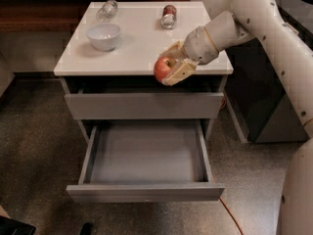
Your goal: Pick apple from middle drawer and place on counter
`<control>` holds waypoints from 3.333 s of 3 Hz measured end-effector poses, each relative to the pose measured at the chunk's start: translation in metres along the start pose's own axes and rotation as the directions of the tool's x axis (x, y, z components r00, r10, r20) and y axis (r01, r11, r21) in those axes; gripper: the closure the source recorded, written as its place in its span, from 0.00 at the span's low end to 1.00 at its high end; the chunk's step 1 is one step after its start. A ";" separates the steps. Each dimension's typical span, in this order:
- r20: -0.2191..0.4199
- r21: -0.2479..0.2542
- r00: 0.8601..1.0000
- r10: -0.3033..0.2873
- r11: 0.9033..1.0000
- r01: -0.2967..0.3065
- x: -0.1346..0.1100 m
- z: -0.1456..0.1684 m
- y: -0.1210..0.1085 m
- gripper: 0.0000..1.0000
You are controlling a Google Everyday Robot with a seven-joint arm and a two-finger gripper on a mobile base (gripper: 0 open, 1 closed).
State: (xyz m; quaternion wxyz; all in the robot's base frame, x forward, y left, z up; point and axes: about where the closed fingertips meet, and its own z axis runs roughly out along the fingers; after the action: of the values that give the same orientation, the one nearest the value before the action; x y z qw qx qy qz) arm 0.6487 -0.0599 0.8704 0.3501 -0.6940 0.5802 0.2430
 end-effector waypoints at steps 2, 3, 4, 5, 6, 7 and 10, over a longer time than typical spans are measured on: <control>-0.013 0.033 0.998 0.063 0.998 -0.062 -0.001 -0.002 -0.006 1.00; -0.028 0.077 0.984 0.178 0.981 -0.175 -0.003 -0.006 -0.020 1.00; -0.049 0.106 0.950 0.308 0.947 -0.302 0.000 -0.013 -0.044 1.00; -0.068 0.123 0.916 0.395 0.915 -0.385 0.004 -0.026 -0.066 1.00; -0.070 0.137 0.889 0.452 0.887 -0.440 0.013 -0.033 -0.077 1.00; -0.070 0.142 0.861 0.503 0.860 -0.491 0.031 -0.032 -0.087 1.00; -0.101 0.195 0.830 0.549 0.829 -0.525 0.053 -0.009 -0.112 0.30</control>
Offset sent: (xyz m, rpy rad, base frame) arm 0.0110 -0.0057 0.0038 -0.0190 0.0948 -0.2092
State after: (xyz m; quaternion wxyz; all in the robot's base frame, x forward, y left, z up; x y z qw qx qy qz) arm 0.7685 -0.0919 0.8594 0.2760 -0.4888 0.7947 0.2309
